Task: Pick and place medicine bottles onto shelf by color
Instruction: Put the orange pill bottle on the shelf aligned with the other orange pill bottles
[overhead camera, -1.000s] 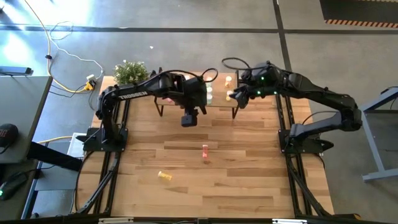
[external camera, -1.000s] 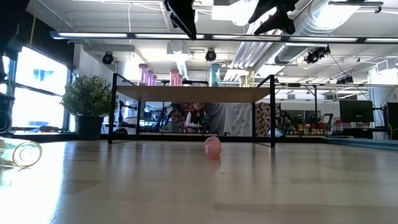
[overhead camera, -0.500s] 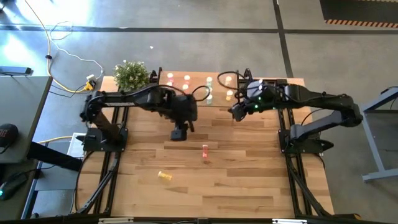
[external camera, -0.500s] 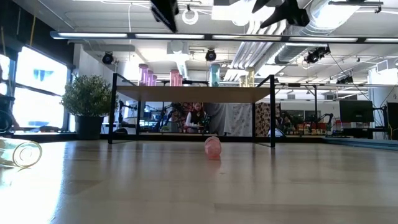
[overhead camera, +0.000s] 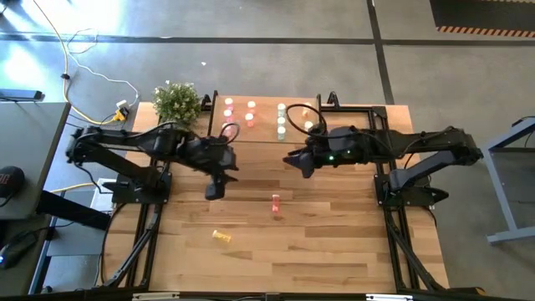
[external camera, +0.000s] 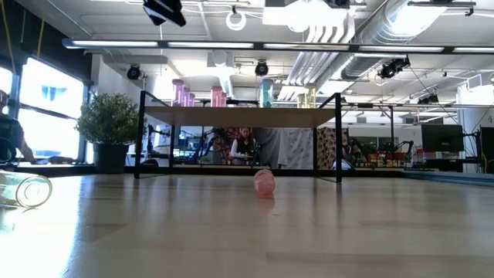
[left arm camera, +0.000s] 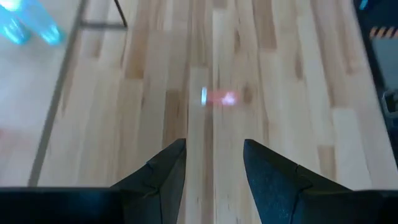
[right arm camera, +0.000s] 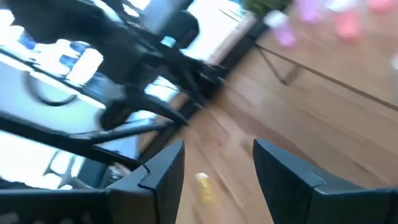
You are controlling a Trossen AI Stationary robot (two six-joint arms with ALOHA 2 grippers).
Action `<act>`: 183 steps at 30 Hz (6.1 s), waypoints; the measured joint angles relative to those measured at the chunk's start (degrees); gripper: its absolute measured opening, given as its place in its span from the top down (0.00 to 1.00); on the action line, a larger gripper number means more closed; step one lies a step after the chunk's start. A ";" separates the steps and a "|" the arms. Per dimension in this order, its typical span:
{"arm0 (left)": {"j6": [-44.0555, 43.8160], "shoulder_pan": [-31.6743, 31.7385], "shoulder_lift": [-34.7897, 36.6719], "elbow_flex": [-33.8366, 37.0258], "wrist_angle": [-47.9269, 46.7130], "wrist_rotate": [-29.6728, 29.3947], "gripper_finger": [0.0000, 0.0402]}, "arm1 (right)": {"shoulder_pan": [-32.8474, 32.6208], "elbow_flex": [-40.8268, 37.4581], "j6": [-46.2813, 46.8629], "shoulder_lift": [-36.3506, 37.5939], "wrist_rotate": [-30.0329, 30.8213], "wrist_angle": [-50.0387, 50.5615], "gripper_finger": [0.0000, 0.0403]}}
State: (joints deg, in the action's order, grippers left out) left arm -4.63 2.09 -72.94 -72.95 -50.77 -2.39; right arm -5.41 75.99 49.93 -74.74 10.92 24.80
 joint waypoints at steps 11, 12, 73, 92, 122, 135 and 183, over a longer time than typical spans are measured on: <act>-3.71 -0.75 13.84 18.20 16.27 0.21 0.62 | -2.97 5.14 -5.76 -5.82 0.33 -8.13 0.55; -3.77 -0.77 14.77 19.16 18.30 0.23 0.62 | -3.33 7.06 -6.45 -6.82 0.76 -6.33 0.55; -4.76 -0.20 21.63 23.55 5.32 -11.28 0.47 | -6.43 28.09 34.01 -55.46 -4.56 35.58 0.55; -4.14 -0.18 21.63 23.52 4.52 -8.07 0.47 | -6.27 29.18 28.08 -57.06 -7.56 34.77 0.81; -3.30 -0.18 21.65 9.02 -5.90 -3.68 0.47 | -10.82 57.12 0.19 -54.44 14.93 41.17 0.81; -2.33 -0.29 20.17 8.68 -0.72 9.53 0.47 | -11.63 57.09 -16.94 -53.38 15.33 30.04 0.81; -2.24 -0.75 9.17 8.73 7.20 14.79 0.63 | -9.97 57.00 -18.43 -53.35 11.41 26.28 0.81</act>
State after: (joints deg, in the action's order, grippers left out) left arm -6.87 1.34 -63.77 -64.23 -43.57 12.40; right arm -15.38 132.99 31.51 -128.09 22.33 51.08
